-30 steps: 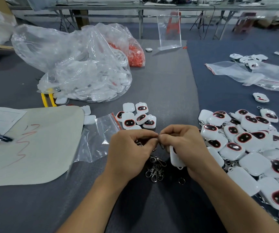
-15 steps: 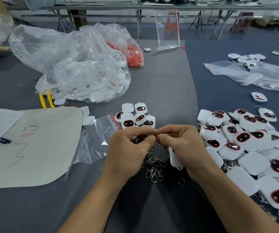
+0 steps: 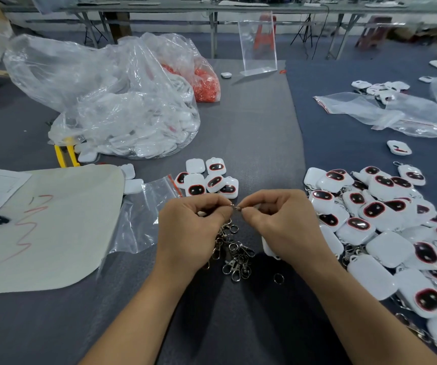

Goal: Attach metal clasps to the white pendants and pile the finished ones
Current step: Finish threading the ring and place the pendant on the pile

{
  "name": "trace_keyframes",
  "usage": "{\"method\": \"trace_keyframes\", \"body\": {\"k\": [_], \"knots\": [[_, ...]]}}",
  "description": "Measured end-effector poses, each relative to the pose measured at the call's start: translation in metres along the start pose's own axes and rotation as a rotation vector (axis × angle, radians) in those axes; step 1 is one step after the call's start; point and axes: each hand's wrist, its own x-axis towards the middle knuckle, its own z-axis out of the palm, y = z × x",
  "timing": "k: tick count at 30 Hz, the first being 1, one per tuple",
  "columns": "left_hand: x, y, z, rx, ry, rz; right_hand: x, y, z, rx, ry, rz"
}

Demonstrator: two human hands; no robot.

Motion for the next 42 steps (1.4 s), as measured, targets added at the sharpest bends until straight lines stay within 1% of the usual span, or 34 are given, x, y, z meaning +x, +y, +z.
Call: {"method": "trace_keyframes", "body": {"k": [2,4,8,16,22,25,28,33,37,42], "knots": [[0.001,0.0,0.0,-0.006,0.0,-0.005,-0.002,0.0,0.0,-0.091,0.048,-0.063],[0.0,0.002,0.0,0.03,0.009,0.03,-0.003,0.0,0.003,-0.081,0.089,-0.097],[-0.003,0.007,0.001,0.051,0.033,0.091,-0.004,-0.001,0.006,-0.07,0.056,-0.119],[-0.004,0.006,0.0,0.087,-0.014,0.092,-0.004,0.0,0.005,-0.058,0.096,-0.153],[-0.003,0.005,-0.001,0.009,-0.015,0.046,-0.003,0.002,0.003,-0.138,0.087,-0.22],[-0.002,0.006,-0.002,-0.002,-0.049,0.03,-0.002,0.004,0.002,-0.15,0.065,-0.252],[-0.002,0.006,-0.002,-0.032,-0.093,-0.024,0.0,0.006,0.001,-0.121,0.026,-0.25],[0.004,0.003,-0.009,-0.225,-0.221,-0.176,0.004,0.008,-0.001,-0.005,-0.07,-0.221],[0.007,0.002,-0.018,-0.26,-0.292,-0.196,0.004,0.007,-0.003,0.006,-0.111,-0.234],[0.006,0.004,-0.019,-0.249,-0.297,-0.225,0.004,0.007,-0.004,-0.006,-0.136,-0.234]]}}
